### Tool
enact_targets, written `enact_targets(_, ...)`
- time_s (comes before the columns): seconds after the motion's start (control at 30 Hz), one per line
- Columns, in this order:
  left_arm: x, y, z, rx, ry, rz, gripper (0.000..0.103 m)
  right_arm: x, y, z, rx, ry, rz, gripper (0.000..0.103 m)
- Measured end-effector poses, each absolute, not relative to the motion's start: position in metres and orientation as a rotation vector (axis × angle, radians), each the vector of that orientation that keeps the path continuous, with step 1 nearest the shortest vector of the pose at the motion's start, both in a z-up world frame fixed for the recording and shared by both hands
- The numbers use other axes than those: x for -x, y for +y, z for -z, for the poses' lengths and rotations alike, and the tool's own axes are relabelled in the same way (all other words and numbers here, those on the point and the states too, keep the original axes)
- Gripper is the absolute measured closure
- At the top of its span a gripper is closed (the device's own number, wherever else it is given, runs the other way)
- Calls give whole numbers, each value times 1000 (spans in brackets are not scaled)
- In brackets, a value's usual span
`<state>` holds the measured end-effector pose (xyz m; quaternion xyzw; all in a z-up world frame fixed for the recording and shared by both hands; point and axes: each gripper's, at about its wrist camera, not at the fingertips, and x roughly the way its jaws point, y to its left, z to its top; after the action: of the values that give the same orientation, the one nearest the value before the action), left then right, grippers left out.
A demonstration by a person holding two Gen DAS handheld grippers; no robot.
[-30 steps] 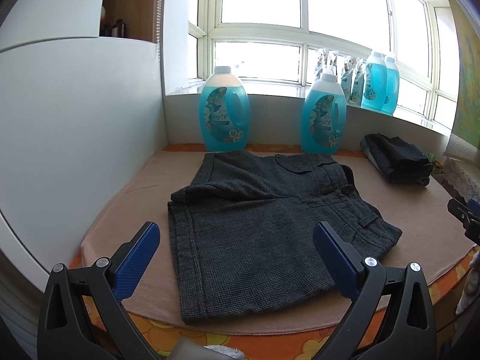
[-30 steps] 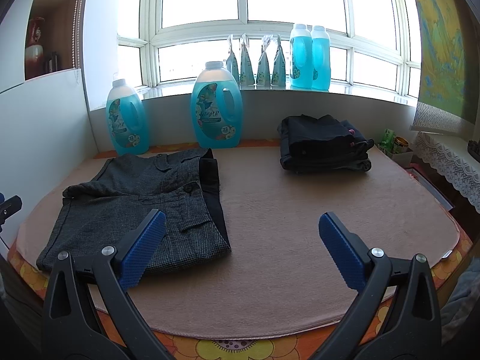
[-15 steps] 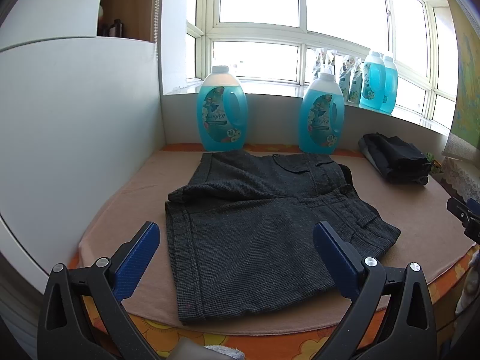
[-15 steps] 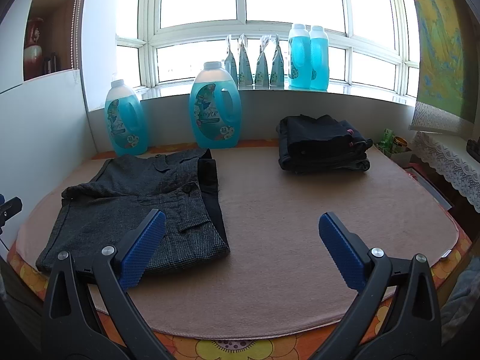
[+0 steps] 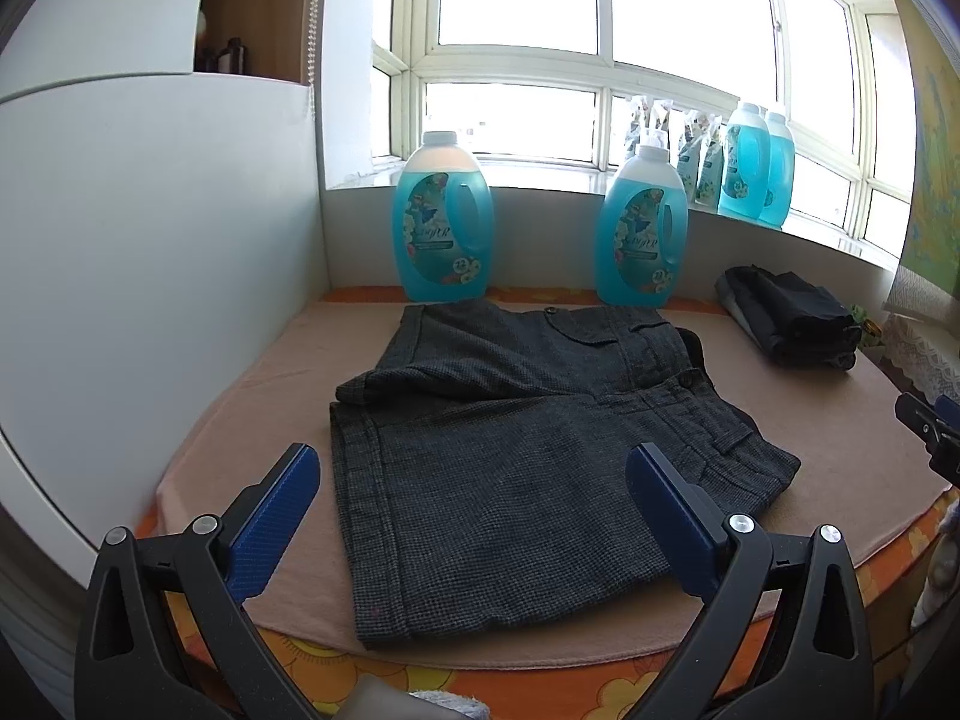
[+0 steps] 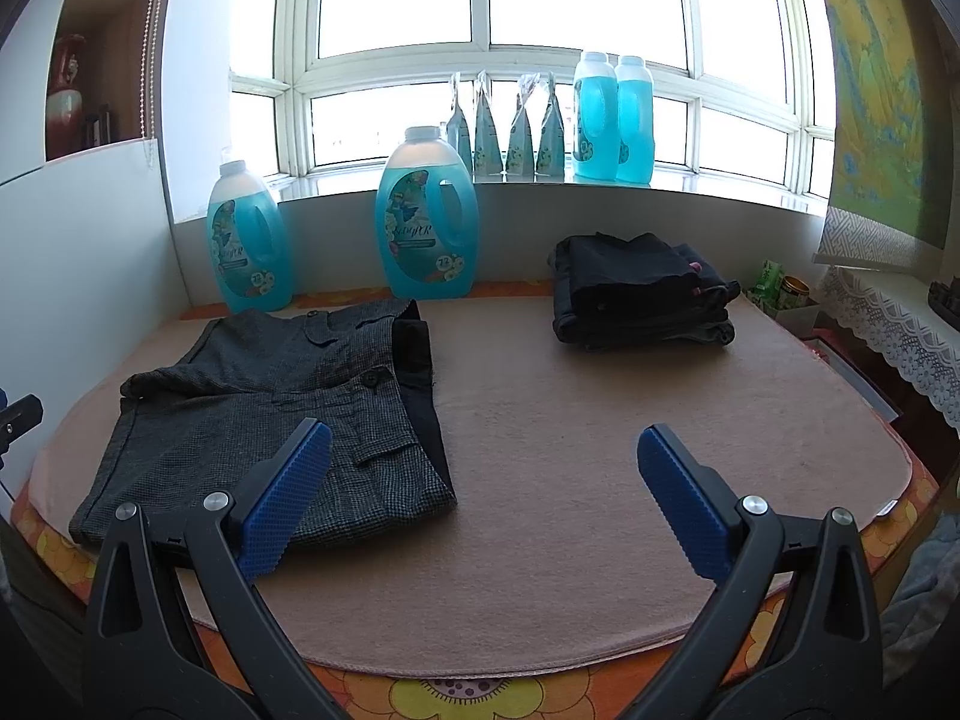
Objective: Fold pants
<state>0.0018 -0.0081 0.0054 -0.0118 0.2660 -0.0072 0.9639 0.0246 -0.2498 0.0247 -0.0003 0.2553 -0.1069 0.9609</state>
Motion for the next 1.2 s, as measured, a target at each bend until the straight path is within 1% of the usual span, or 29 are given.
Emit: enact_targets(1.2,-8,-9,0,12,547,15,1,-28,-253,-22,0,523,216,0)
